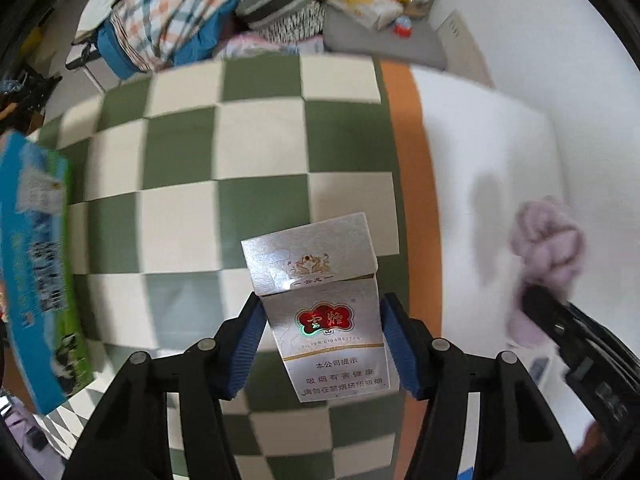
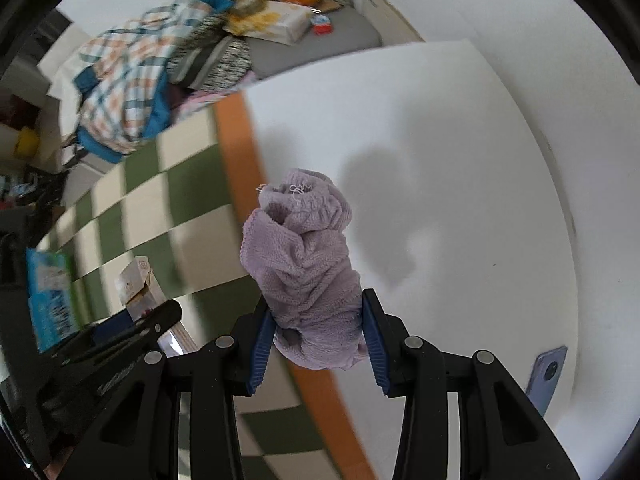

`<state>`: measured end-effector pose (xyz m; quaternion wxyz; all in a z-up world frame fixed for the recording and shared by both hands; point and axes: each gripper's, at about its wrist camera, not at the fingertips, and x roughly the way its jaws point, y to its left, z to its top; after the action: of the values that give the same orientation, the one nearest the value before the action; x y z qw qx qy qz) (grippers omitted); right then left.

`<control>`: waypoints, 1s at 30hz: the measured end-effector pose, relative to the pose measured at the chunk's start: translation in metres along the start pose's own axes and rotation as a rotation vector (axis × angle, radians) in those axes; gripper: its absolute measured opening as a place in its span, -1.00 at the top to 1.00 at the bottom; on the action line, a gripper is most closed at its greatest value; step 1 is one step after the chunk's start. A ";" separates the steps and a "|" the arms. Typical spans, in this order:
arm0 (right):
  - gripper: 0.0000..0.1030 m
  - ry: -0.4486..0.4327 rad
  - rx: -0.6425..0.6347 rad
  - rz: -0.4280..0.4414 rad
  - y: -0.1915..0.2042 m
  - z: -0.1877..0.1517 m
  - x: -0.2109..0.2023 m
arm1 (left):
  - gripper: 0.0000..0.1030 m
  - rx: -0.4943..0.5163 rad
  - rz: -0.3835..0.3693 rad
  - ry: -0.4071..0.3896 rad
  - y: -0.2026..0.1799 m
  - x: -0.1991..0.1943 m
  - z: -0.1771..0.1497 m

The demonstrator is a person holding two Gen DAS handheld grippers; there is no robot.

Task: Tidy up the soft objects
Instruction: 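Carry both items into the box and open both tools to release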

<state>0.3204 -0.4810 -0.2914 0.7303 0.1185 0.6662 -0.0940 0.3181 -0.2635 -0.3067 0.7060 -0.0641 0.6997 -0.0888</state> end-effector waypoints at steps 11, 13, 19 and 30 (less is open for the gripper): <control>0.15 -0.048 -0.126 0.200 0.142 -0.083 -0.064 | -0.08 -0.006 0.008 -0.213 0.160 -0.137 -0.026; 0.15 -0.048 -0.151 0.232 0.174 -0.101 -0.073 | -0.08 -0.019 0.005 -0.223 0.188 -0.149 -0.037; 0.15 -0.012 -0.224 0.324 0.281 -0.148 -0.082 | -0.08 -0.072 0.005 -0.207 0.279 -0.170 -0.067; 0.15 0.053 -0.305 0.317 0.404 -0.191 -0.050 | -0.08 -0.200 -0.114 -0.034 0.383 -0.136 -0.057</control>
<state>0.2535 -0.0397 -0.2380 0.7278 0.1125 0.6645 0.1270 0.2745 0.1417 -0.2574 0.7014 -0.1756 0.6884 -0.0575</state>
